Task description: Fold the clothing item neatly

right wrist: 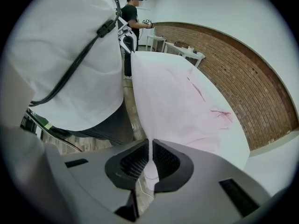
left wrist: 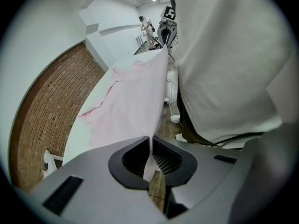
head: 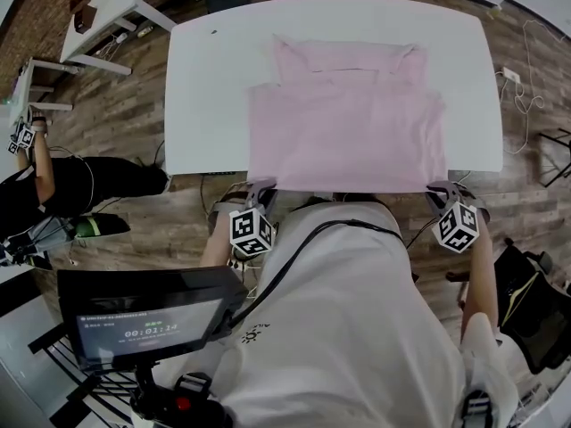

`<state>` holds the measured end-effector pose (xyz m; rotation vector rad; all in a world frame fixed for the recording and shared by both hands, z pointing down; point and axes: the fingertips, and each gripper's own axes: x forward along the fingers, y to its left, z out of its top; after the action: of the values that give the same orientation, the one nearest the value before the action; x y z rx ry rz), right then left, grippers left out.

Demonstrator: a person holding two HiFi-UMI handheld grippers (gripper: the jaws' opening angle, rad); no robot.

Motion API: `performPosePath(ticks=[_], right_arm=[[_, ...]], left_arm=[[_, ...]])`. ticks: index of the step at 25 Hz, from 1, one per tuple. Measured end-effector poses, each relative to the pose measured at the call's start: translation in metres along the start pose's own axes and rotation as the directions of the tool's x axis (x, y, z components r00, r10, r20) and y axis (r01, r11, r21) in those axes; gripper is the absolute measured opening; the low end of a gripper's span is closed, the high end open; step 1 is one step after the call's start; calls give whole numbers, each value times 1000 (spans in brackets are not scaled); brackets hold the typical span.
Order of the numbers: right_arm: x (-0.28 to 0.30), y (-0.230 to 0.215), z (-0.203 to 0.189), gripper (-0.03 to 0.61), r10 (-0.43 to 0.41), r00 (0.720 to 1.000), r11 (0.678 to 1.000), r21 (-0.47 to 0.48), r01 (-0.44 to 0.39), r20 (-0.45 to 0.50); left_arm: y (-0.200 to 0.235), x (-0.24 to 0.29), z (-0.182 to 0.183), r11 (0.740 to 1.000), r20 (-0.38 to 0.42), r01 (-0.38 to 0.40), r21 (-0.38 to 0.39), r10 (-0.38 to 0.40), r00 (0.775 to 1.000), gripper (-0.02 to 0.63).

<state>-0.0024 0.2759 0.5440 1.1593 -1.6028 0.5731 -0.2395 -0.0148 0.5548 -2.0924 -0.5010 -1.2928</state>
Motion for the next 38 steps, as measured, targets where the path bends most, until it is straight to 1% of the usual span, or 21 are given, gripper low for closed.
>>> performPosePath(ticks=[3,6,11,14,16,19,22,26,29,32,38], right_arm=[[-16,2,-3,28,-32,999,999,13,32,-3],[-33,-14,4,28,-92,996,996,-2,92,-3],[-55,-65,13,28,-194,981,980,-52,194,2],[-64,-97,18,28,-214,977,971,-105,213,0],[-60,-129,31,28,-219,976,966,-138,217,3],[-42,-183,49,28,-212,977,961,-185,208,0],[-21,-236,59,28,-213,977,956,-204,210,7],[17,-285,64,28,-181,983,958,-224,176,-2],[44,-309,61,28,-142,990,964,-229,136,-10],[67,-321,56,28,-106,994,968,-230,99,-16],[107,-344,51,28,-52,998,974,-221,44,-32]], left_arm=[[-4,-17,9,1000,24,0,27,-1,1000,23],[10,-34,20,998,42,-31,61,28,999,23],[56,-51,42,986,57,-110,128,104,993,23],[90,-56,54,976,54,-139,171,131,990,23],[126,-52,54,968,45,-155,196,149,988,23],[186,-32,50,963,29,-170,211,168,985,23],[242,-5,49,957,9,-183,223,186,983,23],[293,33,46,962,-39,-160,223,172,984,23],[317,64,42,965,-77,-126,231,147,986,23],[328,92,36,968,-117,-75,238,106,988,23],[344,137,22,978,-172,-1,210,37,984,23]])
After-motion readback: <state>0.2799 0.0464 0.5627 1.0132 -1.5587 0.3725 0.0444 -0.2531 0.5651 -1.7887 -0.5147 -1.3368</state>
